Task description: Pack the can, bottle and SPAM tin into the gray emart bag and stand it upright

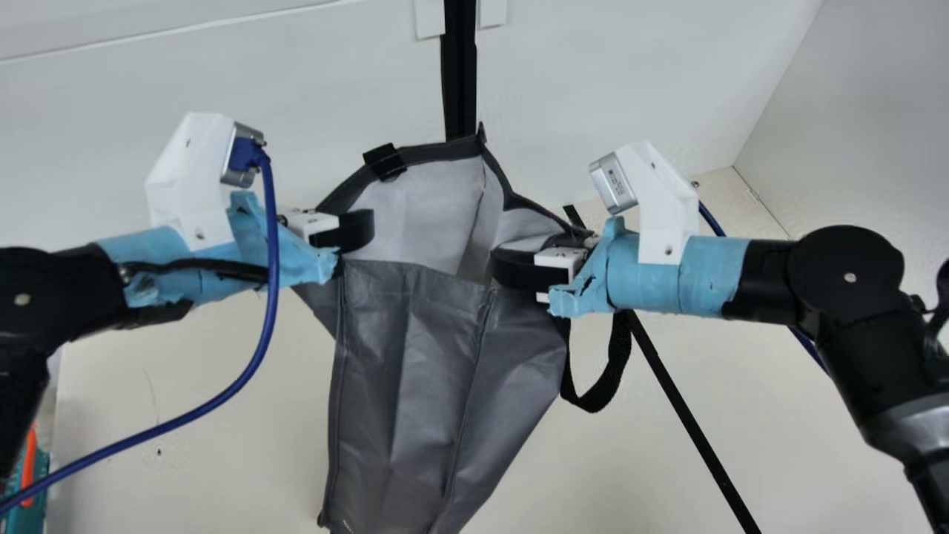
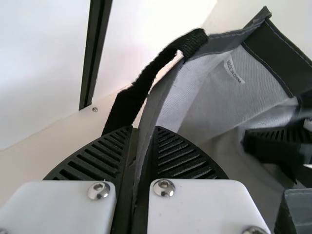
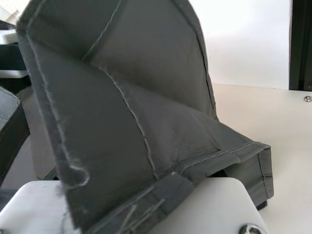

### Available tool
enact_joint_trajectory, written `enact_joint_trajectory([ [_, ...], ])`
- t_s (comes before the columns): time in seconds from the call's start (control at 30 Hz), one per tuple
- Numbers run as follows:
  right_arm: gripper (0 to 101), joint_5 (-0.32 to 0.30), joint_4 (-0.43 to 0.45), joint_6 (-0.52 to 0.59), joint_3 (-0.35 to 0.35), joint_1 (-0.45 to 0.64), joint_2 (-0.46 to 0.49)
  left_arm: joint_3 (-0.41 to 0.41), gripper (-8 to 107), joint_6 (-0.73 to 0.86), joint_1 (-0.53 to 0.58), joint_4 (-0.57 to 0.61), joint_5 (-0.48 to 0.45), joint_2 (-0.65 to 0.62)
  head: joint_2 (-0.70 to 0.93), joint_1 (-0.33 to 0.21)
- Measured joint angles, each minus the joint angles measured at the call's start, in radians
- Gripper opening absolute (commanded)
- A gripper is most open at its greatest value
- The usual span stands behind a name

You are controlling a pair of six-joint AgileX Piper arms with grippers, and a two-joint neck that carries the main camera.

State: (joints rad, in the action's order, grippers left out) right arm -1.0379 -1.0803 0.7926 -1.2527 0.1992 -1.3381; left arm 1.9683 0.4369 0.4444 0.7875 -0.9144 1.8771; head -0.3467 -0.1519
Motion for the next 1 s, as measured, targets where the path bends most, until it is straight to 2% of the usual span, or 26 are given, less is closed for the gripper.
enact_joint_trajectory([
  [0.3,0,0.008,0.01,0.011,0.009,-0.021,-0.012,-0.008,-8,-0.004,-0.001,0.012,0.033,0.007,0.0,0.0],
  [0.73,0,0.008,0.015,0.011,0.009,-0.021,-0.012,-0.008,-8,-0.004,-0.001,0.013,0.033,0.007,-0.002,0.0],
  [1.0,0,0.004,0.019,0.011,0.009,-0.021,-0.012,-0.008,19,-0.004,-0.001,0.013,0.035,0.007,-0.002,0.0],
])
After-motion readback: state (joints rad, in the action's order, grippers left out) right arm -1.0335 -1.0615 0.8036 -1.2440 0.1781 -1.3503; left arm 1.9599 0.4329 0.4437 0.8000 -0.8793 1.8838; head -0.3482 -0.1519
